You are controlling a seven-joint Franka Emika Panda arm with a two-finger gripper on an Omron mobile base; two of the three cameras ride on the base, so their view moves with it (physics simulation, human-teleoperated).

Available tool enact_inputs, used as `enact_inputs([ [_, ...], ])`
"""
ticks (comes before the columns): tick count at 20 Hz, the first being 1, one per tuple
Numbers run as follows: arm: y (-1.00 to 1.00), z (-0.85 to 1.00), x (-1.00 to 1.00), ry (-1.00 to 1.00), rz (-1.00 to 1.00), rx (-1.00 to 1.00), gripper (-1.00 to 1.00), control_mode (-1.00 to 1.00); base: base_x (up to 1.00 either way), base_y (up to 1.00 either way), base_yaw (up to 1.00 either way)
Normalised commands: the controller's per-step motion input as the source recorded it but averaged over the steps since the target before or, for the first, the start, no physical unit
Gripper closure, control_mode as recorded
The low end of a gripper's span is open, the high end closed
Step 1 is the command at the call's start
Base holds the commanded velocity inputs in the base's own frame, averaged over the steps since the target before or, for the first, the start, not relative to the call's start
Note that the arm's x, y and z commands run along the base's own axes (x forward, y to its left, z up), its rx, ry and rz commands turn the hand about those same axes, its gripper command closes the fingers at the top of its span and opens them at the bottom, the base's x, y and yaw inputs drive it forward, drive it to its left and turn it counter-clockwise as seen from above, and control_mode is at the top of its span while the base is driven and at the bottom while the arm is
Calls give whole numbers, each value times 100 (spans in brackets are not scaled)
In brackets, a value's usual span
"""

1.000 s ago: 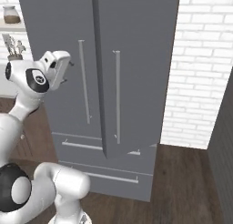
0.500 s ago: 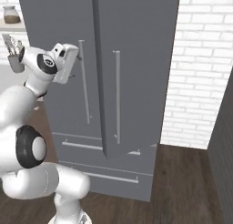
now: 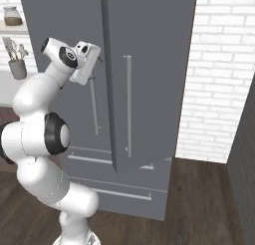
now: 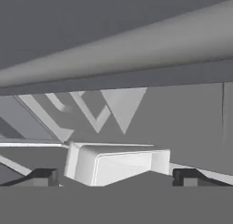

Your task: Take the strawberry from the fridge and place it on top of the pancake, located on the dining counter.

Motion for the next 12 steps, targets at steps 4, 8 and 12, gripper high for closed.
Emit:
enact_inputs([
  [4,-34,-12,22,3,0,-5,-100,-100,0,0,0],
  [8,-34,-9,16,5,0,-4,-100,-100,0,0,0],
  [12,-38,-4,0,2,0,-5,-100,-100,0,0,0],
])
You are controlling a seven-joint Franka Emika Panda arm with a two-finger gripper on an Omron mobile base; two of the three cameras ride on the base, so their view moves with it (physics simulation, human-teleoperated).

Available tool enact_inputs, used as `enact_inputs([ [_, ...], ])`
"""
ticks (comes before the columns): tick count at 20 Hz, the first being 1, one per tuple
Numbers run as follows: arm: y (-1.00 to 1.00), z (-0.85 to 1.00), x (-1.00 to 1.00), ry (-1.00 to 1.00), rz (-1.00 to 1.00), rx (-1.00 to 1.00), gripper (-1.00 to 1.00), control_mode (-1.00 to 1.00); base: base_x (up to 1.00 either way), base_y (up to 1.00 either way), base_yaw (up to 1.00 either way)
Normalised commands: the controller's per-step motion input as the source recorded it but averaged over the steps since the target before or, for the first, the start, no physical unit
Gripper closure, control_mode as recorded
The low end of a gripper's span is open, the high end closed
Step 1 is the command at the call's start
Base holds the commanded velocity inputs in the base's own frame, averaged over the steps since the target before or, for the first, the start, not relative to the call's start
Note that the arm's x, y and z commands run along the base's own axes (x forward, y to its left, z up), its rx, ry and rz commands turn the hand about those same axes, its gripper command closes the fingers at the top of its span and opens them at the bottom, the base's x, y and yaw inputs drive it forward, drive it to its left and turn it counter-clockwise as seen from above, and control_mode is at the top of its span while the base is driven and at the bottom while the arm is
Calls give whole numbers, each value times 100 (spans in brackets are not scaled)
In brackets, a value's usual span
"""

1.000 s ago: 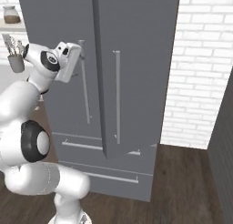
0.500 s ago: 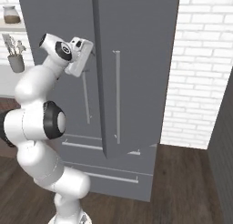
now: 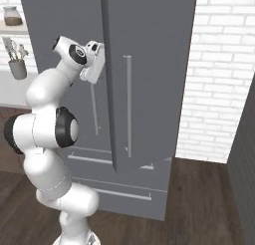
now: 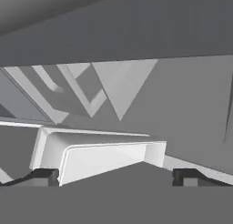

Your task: Take the strawberry from the fridge and place it on top of the pancake, located on the dining counter.

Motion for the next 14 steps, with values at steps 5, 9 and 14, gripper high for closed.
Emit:
enact_inputs([
  [5,-52,0,-36,0,-1,-4,-100,-100,0,0,0],
  [9,-53,0,-66,0,-7,-3,-100,-100,0,0,0],
  [14,-56,0,-74,0,-12,-1,-100,-100,0,0,0],
])
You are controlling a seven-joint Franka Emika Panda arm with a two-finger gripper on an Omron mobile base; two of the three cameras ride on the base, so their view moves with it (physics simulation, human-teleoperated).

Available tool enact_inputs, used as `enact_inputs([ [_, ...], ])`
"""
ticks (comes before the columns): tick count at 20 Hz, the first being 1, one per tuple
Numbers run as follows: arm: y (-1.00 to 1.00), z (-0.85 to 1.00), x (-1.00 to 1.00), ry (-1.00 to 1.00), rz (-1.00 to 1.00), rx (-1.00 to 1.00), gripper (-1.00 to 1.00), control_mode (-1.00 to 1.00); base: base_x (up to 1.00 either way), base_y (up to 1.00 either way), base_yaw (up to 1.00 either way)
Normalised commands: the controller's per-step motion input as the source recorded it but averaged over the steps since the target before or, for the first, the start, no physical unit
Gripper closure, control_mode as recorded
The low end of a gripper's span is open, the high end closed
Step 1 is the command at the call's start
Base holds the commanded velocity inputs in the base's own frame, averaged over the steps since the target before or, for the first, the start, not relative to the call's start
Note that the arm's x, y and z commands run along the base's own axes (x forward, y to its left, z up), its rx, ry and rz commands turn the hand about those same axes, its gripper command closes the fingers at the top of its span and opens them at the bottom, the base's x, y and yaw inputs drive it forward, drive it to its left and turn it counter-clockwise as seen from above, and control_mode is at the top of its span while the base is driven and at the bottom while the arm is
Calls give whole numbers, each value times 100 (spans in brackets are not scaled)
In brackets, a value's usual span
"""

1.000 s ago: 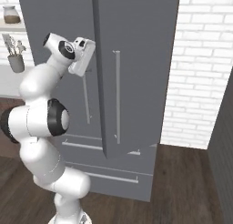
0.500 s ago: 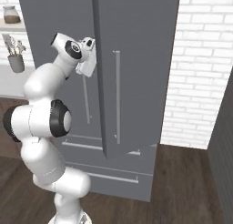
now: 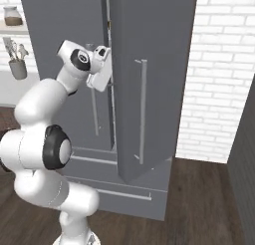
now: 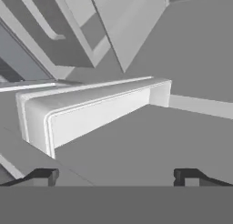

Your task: Take the strawberry from the fridge and place it on top of the pancake, located on the dining counter.

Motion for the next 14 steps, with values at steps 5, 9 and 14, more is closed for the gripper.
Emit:
enact_inputs([
  [5,-72,0,-56,0,-13,0,-100,-100,0,0,0],
  [9,-77,0,-49,0,-12,0,-100,-100,0,0,0],
  [14,-75,0,-41,0,-11,0,-100,-100,0,0,0],
])
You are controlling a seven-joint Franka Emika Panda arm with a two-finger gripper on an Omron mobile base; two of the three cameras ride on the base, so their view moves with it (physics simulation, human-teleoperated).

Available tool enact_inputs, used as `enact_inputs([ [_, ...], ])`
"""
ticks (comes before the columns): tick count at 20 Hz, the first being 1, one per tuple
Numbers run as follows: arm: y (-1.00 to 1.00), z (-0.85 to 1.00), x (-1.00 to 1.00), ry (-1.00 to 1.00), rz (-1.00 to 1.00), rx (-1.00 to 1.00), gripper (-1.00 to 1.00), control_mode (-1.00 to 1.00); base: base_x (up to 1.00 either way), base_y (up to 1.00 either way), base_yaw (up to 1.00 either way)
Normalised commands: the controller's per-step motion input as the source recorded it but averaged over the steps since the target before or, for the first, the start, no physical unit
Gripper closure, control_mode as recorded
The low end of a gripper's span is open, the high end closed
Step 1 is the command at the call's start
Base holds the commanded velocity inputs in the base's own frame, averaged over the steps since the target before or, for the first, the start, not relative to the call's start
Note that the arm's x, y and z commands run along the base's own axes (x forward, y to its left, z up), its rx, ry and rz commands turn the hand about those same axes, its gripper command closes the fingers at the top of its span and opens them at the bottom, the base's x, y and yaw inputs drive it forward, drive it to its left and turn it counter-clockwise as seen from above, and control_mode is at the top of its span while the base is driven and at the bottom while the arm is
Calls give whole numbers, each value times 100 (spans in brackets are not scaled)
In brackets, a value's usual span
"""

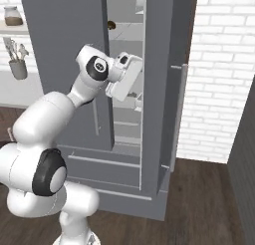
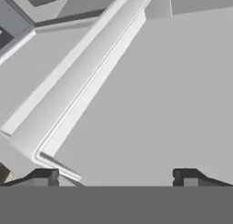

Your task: Take the strawberry from the fridge and place it on top of the pancake, located on the dining counter.

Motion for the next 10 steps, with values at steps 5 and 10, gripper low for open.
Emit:
enact_inputs([
  [5,-67,0,-26,1,-9,0,-100,-100,0,0,0],
  [10,-63,0,-7,3,-7,0,-100,-100,0,0,0],
])
